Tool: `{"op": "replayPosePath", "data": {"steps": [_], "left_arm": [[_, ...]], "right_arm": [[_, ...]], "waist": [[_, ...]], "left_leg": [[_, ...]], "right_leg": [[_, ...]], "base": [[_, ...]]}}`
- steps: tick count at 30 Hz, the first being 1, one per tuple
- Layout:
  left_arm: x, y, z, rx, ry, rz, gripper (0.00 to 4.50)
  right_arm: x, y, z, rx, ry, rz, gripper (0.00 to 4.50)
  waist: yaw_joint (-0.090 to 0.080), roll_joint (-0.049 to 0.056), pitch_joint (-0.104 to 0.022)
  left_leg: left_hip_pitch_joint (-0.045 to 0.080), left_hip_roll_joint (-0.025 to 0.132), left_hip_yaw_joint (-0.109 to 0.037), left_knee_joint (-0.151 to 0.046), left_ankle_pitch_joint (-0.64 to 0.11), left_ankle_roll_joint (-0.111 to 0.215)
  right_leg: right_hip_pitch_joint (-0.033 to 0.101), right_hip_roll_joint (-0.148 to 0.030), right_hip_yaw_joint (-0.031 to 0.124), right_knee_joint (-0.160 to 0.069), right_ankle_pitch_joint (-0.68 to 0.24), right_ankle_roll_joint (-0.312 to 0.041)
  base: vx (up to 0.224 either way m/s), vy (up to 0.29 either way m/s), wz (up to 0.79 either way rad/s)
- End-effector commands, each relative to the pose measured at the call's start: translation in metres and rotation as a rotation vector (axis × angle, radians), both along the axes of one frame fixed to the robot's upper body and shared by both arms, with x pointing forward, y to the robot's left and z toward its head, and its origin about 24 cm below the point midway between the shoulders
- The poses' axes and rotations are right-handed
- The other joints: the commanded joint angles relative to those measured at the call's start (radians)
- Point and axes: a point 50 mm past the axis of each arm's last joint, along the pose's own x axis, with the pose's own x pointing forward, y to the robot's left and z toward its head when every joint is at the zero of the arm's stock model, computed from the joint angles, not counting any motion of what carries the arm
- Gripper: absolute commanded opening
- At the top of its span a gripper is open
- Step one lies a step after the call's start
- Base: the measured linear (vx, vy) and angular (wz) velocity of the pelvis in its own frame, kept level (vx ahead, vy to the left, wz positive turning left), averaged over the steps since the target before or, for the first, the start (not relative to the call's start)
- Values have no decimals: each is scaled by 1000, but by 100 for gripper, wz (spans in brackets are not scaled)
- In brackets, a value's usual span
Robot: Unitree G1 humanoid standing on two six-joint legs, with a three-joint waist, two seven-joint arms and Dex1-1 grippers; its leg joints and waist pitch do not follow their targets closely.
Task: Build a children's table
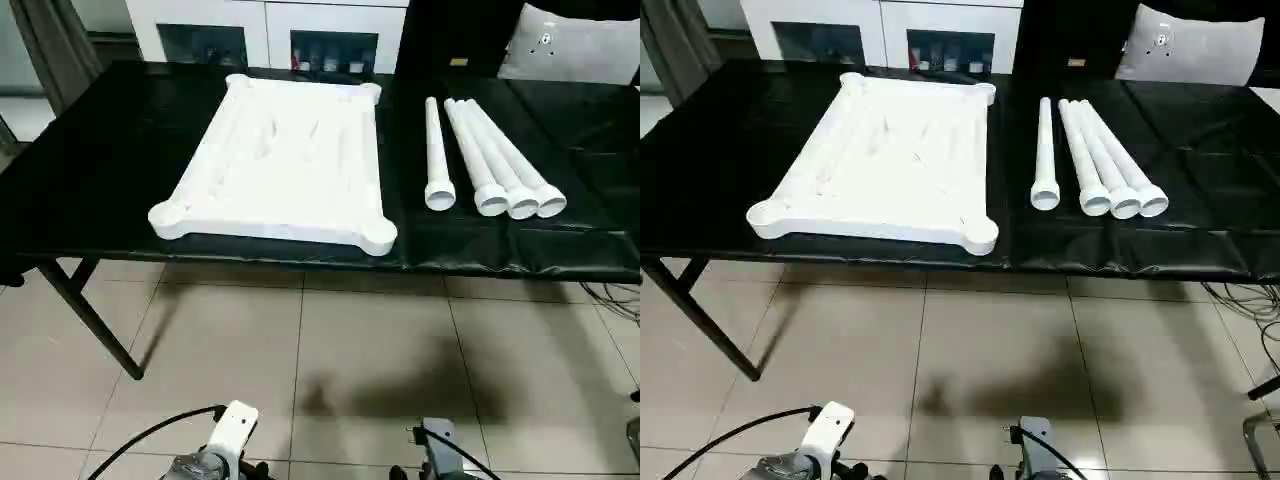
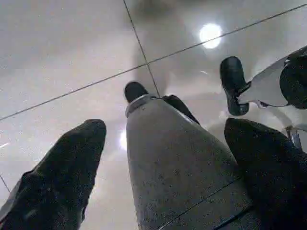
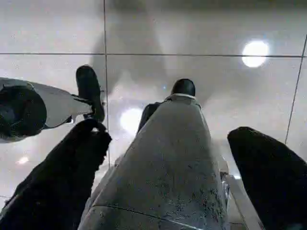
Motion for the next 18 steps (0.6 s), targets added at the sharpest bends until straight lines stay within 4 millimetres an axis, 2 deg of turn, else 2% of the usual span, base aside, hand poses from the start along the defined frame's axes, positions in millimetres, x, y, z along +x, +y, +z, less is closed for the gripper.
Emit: {"op": "replayPosePath", "data": {"steps": [1, 7, 8, 9, 10, 11, 12, 13, 14, 15, 16, 17, 18], "left_arm": [[-15, 0, -6, 0, 64, -2, 445], [-15, 0, -6, 0, 64, -2, 445], [50, 24, 17, 108, -172, 263, 445], [50, 24, 17, 108, -172, 265, 445], [50, 24, 17, 108, -172, 266, 445], [50, 24, 17, 107, -175, 269, 445], [50, 24, 17, 107, -175, 269, 445], [51, 24, 18, 106, -179, 270, 445], [52, 24, 18, 104, -187, 271, 445], [56, 24, 21, 95, -208, 278, 445], [56, 24, 21, 95, -208, 278, 445], [60, 24, 22, 91, -226, 285, 445], [65, 24, 25, 82, -251, 298, 445]], "right_arm": [[-7, -2, -3, -8, 34, -13, 450], [-7, -2, -3, -8, 34, -13, 450], [87, -28, 38, -200, -316, 71, 450], [88, -28, 39, -197, -323, 72, 450], [89, -28, 39, -196, -323, 72, 450], [89, -29, 39, -197, -313, 67, 450], [89, -29, 39, -197, -313, 67, 450], [90, -28, 40, -191, -315, 60, 450], [92, -28, 41, -183, -323, 55, 450], [97, -28, 45, -196, -353, 69, 450], [97, -28, 45, -196, -353, 69, 450], [101, -28, 47, -204, -379, 71, 450], [106, -27, 51, -179, -410, 58, 450]], "waist": [[2, -5, -30], [3, -5, -30], [1, -11, -47], [2, -10, -61], [3, -10, -64], [-1, -3, -39], [-1, -6, -35], [1, -4, -33], [0, -4, -28], [0, -9, -33], [1, -8, -38], [2, -13, -47], [2, -14, -51]], "left_leg": [[13, 103, -33, -80, -205, 100], [13, 103, -33, -79, -206, 103], [17, 98, -32, -72, -197, 95], [23, 91, -36, -62, -129, 80], [14, 94, -35, -55, -71, 94], [11, 95, -24, -62, -111, 127], [10, 95, -24, -66, -161, 122], [18, 96, -23, -72, -250, 96], [25, 96, -27, -81, -347, 51], [30, 97, -29, -81, -377, 28], [32, 100, -34, -86, -398, -6], [28, 102, -36, -86, -368, -17], [25, 102, -36, -84, -337, -13]], "right_leg": [[23, -77, 50, -70, 16, -262], [23, -77, 49, -70, 15, -264], [26, -76, 46, -65, 30, -269], [31, -72, 44, -48, 136, -295], [33, -74, 44, -36, 206, -293], [10, -65, 40, -46, 179, -289], [15, -70, 41, -53, 118, -282], [12, -74, 44, -67, -2, -267], [10, -75, 46, -82, -151, -244], [11, -76, 48, -86, -195, -233], [9, -75, 52, -87, -215, -220], [13, -72, 51, -78, -144, -226], [16, -72, 51, -72, -91, -234]], "base": [[0, 0, 0], [0, 0, 0], [0, 0, 0], [0, 0, 0], [-107, 4, 0], [-72, 5, -1], [-72, 5, -1], [0, 0, 0], [0, 0, 0], [0, 0, 0], [0, 0, 0], [0, 0, 0], [0, 0, 0]]}}
